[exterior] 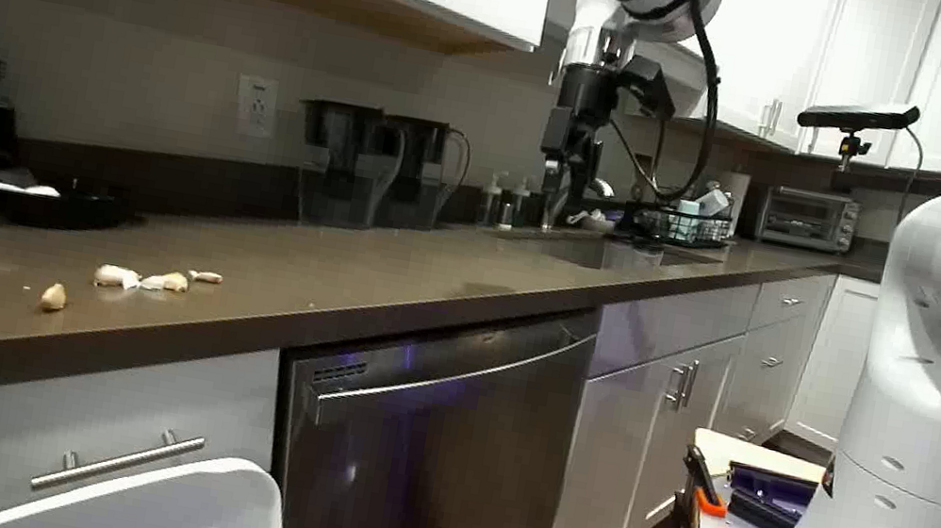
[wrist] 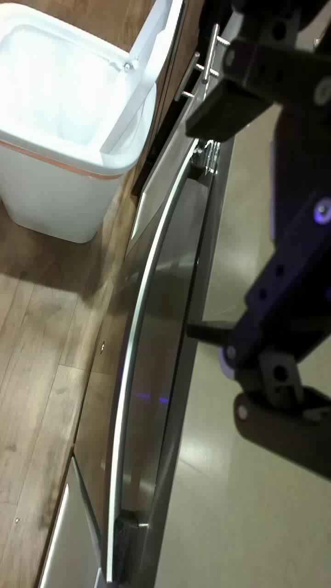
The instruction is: Place objects on the kitchen counter into the trash bin
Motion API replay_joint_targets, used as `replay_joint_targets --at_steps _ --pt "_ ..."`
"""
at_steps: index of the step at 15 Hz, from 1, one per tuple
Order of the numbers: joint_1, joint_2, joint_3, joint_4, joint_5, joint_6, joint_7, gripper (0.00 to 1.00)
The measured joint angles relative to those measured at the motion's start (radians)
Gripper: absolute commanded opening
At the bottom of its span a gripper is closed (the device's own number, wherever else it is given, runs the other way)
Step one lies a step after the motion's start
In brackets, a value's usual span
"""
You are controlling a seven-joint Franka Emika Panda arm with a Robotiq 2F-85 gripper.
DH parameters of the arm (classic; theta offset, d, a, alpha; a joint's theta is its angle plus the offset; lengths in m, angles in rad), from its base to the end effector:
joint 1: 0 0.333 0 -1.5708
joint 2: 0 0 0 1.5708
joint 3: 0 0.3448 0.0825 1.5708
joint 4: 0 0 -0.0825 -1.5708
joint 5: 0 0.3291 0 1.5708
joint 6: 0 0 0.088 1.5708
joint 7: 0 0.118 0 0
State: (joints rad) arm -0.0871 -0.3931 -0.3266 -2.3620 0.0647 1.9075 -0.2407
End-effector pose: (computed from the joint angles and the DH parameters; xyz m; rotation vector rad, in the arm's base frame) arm 0.3302 -0.1526 0.5011 -2.9314 0.2476 0.0306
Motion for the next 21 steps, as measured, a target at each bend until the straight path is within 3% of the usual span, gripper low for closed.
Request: replay_joint_targets --at_steps 12,16,21 --pt "-0.004 0.001 0.015 0.001 0.000 0.000 0.001 1.00" --pt "0.001 0.027 0.106 0.037 -0.011 0.001 0.029 1.00" --pt "0.026 0.134 0.232 0.180 -0.100 0.001 0.091 1.00"
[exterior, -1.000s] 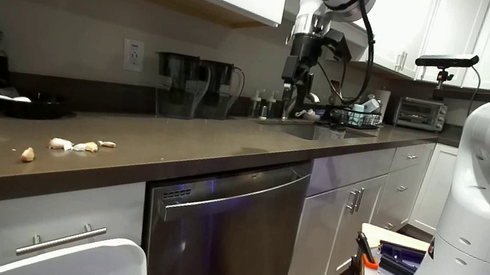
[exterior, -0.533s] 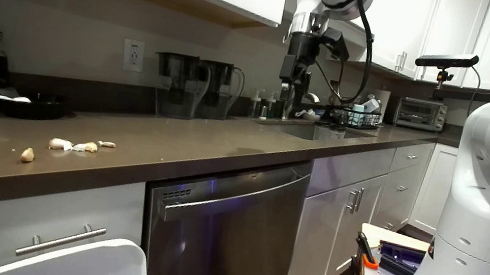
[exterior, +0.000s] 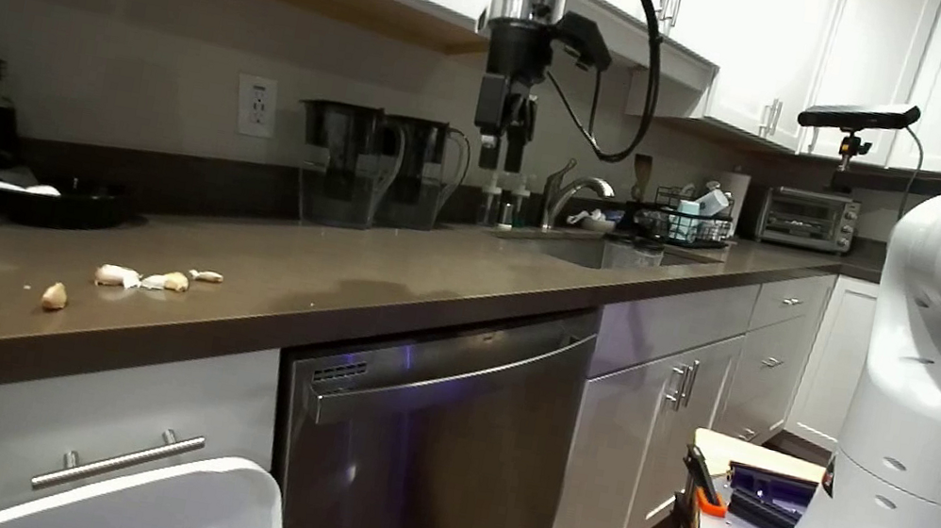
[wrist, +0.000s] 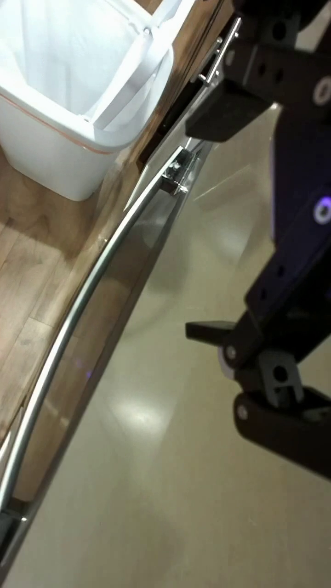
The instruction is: Place objects on the kitchen counter into the trash bin
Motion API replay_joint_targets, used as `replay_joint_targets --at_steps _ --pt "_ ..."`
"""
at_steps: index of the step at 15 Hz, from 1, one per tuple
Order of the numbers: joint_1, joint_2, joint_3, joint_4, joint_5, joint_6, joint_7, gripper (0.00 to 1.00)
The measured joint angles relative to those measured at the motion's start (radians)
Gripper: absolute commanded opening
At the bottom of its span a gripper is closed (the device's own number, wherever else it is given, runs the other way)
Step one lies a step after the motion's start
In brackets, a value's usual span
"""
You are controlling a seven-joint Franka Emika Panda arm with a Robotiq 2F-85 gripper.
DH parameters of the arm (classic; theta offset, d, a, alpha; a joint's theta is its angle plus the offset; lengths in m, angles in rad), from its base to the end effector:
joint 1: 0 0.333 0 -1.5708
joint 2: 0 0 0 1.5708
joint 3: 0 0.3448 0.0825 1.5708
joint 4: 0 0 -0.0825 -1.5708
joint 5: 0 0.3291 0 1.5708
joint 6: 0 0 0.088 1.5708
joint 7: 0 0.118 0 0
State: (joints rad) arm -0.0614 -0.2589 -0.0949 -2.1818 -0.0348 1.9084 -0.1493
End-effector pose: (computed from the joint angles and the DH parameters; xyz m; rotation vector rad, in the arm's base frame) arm 0.4093 -0.0710 0.5316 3.1354 0.0127 -0.0260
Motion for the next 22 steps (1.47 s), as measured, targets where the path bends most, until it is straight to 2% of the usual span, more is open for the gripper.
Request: replay_joint_targets --at_steps 4,11,22 --pt "0.027 0.150 0.048 0.167 -0.073 0.000 0.001 1.00" --pt "0.056 0.420 0.088 0.444 -0.088 0.014 -0.052 1.00" --pt "0.086 0.690 0.190 0.679 -0.069 0.061 -0.193 1.00"
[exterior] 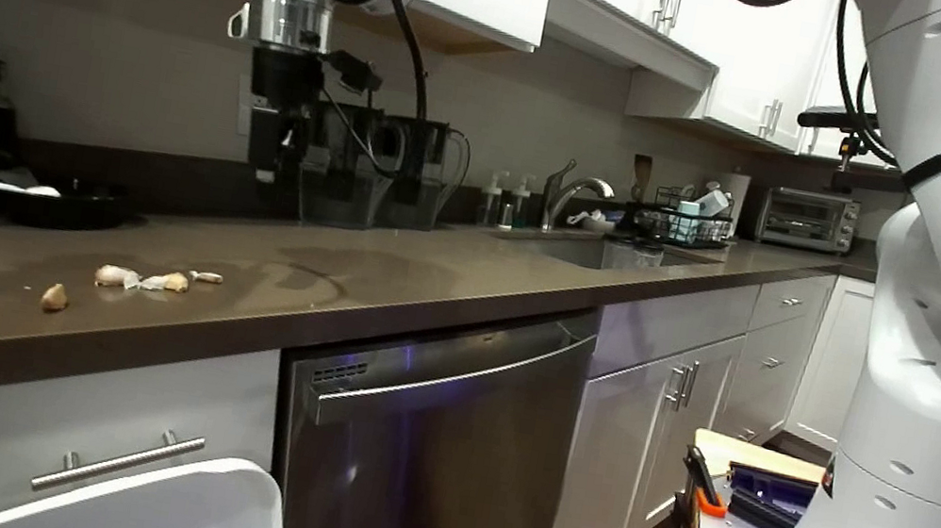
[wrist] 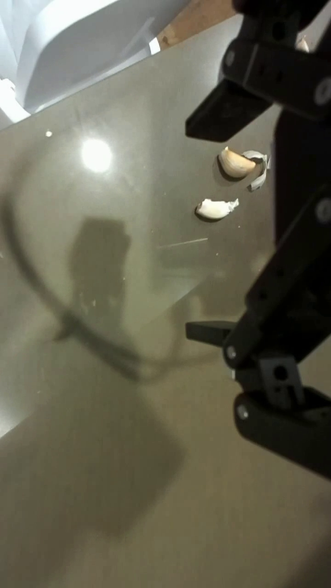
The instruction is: Place objects on the kitchen counter into the trash bin
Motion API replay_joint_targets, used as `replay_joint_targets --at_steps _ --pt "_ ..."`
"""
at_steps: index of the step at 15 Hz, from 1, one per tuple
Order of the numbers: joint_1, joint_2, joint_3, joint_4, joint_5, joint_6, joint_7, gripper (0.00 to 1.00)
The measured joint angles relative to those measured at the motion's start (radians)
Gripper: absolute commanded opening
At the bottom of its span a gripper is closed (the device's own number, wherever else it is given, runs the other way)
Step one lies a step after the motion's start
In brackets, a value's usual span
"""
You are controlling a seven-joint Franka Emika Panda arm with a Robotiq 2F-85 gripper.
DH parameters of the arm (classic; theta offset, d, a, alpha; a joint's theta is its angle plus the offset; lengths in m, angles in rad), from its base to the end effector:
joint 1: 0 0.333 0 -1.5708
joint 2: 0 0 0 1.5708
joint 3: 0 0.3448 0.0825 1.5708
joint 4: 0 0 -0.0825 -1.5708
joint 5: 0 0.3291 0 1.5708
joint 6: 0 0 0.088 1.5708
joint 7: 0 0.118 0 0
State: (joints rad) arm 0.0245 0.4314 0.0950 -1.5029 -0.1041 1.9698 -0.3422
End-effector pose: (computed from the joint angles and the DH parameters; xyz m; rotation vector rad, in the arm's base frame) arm 0.6455 0.0591 0.4581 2.9879 0.7486 0.0479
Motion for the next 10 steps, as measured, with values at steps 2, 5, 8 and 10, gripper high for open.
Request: replay_joint_targets --at_steps 2,5,8,10 --pt "0.014 0.048 0.010 0.039 0.000 0.000 -0.016 1.00" --pt "0.031 0.119 0.018 0.102 -0.001 -0.001 -0.039 0.98" --pt "0.037 0.184 0.025 0.162 -0.001 -0.005 -0.060 0.90" --pt "0.039 0.222 0.027 0.200 -0.001 -0.008 -0.071 0.71"
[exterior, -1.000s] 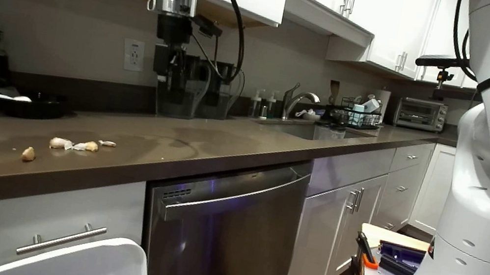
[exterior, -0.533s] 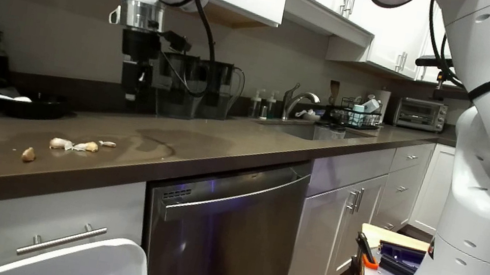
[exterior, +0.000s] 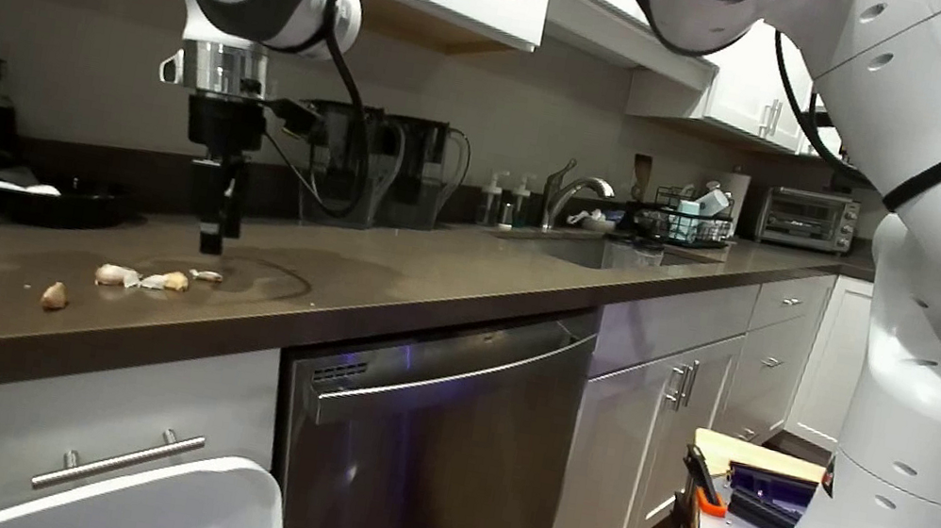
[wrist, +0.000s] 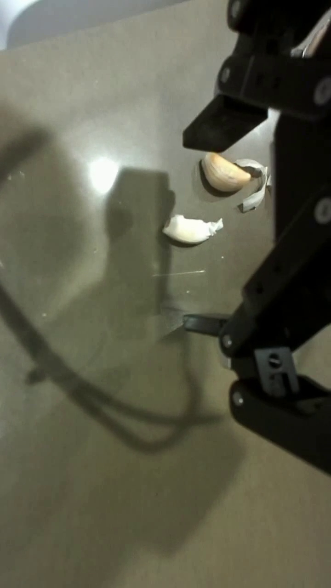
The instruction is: Place objects on the kitchen counter into the trash bin
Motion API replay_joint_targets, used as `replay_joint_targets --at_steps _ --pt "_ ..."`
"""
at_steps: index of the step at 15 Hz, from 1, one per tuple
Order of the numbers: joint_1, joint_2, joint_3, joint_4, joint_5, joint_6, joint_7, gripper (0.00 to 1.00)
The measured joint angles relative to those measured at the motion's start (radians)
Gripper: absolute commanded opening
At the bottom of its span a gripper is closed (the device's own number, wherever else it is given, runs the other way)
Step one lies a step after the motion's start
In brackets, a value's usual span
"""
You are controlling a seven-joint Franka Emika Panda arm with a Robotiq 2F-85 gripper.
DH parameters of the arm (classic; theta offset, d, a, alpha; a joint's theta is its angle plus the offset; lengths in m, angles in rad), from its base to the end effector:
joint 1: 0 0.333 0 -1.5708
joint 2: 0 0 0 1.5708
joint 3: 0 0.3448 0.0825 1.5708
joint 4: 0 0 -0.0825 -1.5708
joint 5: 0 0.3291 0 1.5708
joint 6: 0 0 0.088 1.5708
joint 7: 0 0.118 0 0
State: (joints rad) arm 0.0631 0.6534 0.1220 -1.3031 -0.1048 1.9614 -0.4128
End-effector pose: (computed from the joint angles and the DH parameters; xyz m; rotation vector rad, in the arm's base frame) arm 0.6926 0.0993 0.3938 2.9726 0.9392 0.0108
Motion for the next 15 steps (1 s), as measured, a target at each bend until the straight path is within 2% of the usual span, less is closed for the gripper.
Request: replay_joint_targets --at_steps 3,5,6,7,9,10,11,15 --pt "0.002 0.052 0.001 0.055 0.000 -0.010 -0.017 0.55" --pt "0.002 0.083 0.001 0.091 0.000 -0.019 -0.023 0.40" --pt "0.003 0.098 0.002 0.108 0.000 -0.025 -0.027 0.45" --pt "0.003 0.111 0.003 0.125 0.000 -0.032 -0.030 0.43" --pt "0.003 0.136 0.004 0.156 0.000 -0.044 -0.032 0.33" --pt "0.003 0.147 0.005 0.170 0.000 -0.048 -0.033 0.24" --pt "0.002 0.155 0.005 0.186 0.000 -0.055 -0.033 0.06" --pt "0.003 0.175 0.007 0.227 0.001 -0.101 -0.033 0.03"
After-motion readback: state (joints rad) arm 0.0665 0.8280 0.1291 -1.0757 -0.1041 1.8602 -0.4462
